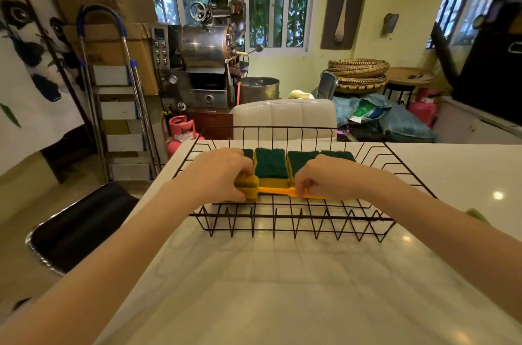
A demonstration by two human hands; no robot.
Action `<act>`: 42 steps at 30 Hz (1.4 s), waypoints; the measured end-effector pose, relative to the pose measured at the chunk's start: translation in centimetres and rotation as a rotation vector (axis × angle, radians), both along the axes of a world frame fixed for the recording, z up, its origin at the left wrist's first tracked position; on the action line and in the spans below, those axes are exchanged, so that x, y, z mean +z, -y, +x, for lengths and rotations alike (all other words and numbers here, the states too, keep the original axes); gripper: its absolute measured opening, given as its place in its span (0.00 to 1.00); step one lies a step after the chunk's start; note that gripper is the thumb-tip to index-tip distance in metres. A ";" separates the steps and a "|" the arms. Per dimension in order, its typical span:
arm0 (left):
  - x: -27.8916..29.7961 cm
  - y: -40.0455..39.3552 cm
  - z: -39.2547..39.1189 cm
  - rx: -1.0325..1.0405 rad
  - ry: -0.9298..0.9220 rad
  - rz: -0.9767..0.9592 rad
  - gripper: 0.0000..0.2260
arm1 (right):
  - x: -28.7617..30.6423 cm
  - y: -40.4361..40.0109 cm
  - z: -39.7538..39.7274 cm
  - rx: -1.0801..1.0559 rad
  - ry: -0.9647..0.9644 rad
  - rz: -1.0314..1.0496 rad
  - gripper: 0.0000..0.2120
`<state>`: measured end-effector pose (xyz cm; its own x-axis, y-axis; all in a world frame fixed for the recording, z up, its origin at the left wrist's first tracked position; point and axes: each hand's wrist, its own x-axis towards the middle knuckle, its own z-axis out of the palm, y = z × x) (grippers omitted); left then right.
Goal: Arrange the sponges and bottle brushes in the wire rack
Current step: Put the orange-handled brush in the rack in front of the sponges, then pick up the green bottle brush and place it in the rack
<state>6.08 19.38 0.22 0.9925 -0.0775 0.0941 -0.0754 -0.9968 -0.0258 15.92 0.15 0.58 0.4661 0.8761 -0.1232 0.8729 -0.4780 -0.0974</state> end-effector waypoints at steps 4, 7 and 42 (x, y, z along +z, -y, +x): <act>-0.8 0.1 0.1 -0.007 -0.011 0.004 0.16 | -0.7 -0.2 -0.1 0.006 -0.040 -0.067 0.10; -1.1 0.1 0.1 -0.009 -0.026 0.004 0.14 | -0.8 0.0 -0.1 0.014 -0.058 -0.088 0.11; 0.3 20.2 0.5 -0.666 0.142 -0.412 0.30 | 0.4 19.6 -6.1 -0.477 0.008 0.699 0.27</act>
<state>6.61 -0.83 0.54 0.7263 -0.5814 0.3666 -0.6822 -0.6748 0.2814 9.80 -19.49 1.00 0.8037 0.4591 0.3785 0.5950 -0.6277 -0.5020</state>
